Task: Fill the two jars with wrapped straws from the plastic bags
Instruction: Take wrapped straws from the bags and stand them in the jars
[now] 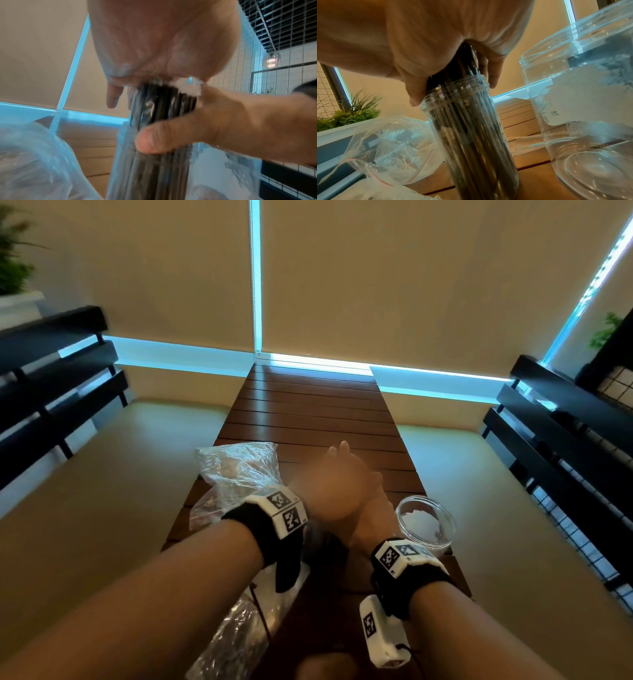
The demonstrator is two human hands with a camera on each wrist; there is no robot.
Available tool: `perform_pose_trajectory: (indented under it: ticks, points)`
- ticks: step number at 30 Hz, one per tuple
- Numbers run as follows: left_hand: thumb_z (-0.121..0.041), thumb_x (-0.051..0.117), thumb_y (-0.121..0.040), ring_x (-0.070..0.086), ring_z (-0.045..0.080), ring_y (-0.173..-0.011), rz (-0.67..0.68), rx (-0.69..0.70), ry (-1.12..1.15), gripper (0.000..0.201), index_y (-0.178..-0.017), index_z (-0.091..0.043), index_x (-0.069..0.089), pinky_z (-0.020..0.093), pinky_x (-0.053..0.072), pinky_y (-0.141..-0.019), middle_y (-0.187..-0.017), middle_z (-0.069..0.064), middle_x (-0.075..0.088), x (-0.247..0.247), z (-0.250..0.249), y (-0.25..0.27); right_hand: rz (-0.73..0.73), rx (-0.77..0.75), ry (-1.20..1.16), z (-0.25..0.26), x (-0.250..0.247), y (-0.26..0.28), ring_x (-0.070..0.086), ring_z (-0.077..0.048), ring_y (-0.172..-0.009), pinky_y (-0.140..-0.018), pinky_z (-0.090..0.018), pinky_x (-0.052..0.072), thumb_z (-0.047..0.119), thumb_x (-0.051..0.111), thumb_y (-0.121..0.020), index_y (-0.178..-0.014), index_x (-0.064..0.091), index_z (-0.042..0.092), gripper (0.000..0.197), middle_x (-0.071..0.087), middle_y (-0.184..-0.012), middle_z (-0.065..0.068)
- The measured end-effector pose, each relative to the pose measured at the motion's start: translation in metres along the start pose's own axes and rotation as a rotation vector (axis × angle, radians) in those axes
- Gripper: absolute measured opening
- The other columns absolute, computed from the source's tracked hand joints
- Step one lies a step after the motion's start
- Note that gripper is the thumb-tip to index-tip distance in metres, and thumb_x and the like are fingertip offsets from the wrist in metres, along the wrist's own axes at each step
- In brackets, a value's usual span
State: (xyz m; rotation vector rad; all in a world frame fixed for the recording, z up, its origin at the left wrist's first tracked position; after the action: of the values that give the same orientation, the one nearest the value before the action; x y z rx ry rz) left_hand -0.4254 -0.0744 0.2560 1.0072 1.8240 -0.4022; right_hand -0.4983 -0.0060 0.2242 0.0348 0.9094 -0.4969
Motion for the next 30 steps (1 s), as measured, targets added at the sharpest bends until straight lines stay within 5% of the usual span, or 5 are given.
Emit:
perform_pose_trajectory:
  ticks: [10, 17, 21, 25, 30]
  points:
    - [-0.035, 0.068, -0.079, 0.046, 0.035, -0.131, 0.195, -0.317, -0.677, 0.087, -0.152, -0.030, 0.020, 0.042, 0.046, -0.103, -0.156, 0.016, 0.020, -0.050, 0.124, 0.038, -0.074, 0.155, 0.072, -0.004, -0.005, -0.014, 0.050, -0.033, -0.125, -0.098, -0.049, 0.050, 0.056, 0.087, -0.056, -0.148, 0.017, 0.034, 0.117, 0.037, -0.138, -0.006]
    - [-0.017, 0.064, -0.083, 0.025, 0.037, -0.146, 0.073, -0.212, -0.151, 0.097, -0.157, -0.026, 0.001, 0.040, 0.035, -0.114, -0.163, 0.016, -0.004, -0.008, 0.164, 0.040, -0.288, 0.081, 0.338, 0.017, -0.021, -0.017, 0.025, -0.038, -0.142, -0.116, -0.055, 0.026, 0.072, 0.080, -0.054, -0.154, 0.011, 0.029, 0.129, 0.019, -0.156, -0.016]
    - [-0.019, 0.070, -0.076, 0.054, 0.032, -0.115, -0.338, -0.274, -0.024, 0.071, -0.139, -0.019, 0.037, 0.042, 0.052, -0.092, -0.141, 0.011, 0.028, -0.046, 0.180, 0.052, -0.522, -0.376, 0.348, 0.075, -0.017, -0.002, 0.045, -0.030, -0.123, -0.103, -0.051, 0.036, 0.063, 0.071, -0.072, -0.133, 0.049, 0.022, 0.076, 0.048, -0.136, -0.011]
    - [-0.038, 0.068, -0.080, 0.063, 0.026, -0.079, 0.094, -0.506, -0.195, 0.026, -0.080, -0.013, 0.065, 0.027, 0.049, -0.069, -0.102, 0.013, 0.070, -0.043, 0.212, 0.075, 0.174, -0.499, 0.328, 0.104, 0.053, 0.008, 0.053, -0.015, -0.085, -0.077, -0.033, 0.045, 0.034, 0.063, -0.089, -0.102, 0.060, 0.024, 0.017, 0.062, -0.096, 0.004]
    - [-0.057, 0.075, -0.074, 0.067, 0.016, -0.092, 0.496, -0.572, -0.160, 0.051, -0.104, -0.016, 0.070, 0.028, 0.053, -0.084, -0.107, 0.001, 0.071, 0.017, 0.229, 0.119, 0.849, -0.268, 0.371, 0.077, 0.140, 0.045, 0.059, -0.027, -0.111, -0.092, -0.038, 0.052, 0.042, 0.079, -0.076, -0.124, 0.057, 0.022, 0.056, 0.060, -0.122, -0.005]
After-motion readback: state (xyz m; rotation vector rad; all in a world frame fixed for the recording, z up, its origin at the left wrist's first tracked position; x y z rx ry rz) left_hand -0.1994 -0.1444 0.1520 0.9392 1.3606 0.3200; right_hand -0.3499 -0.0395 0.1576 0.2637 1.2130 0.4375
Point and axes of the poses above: each hand's wrist, its own y-axis away from the middle knuckle, its own x-axis out of the palm, z = x × y, the point moved 5 cm from there along -y, towards the middle knuckle
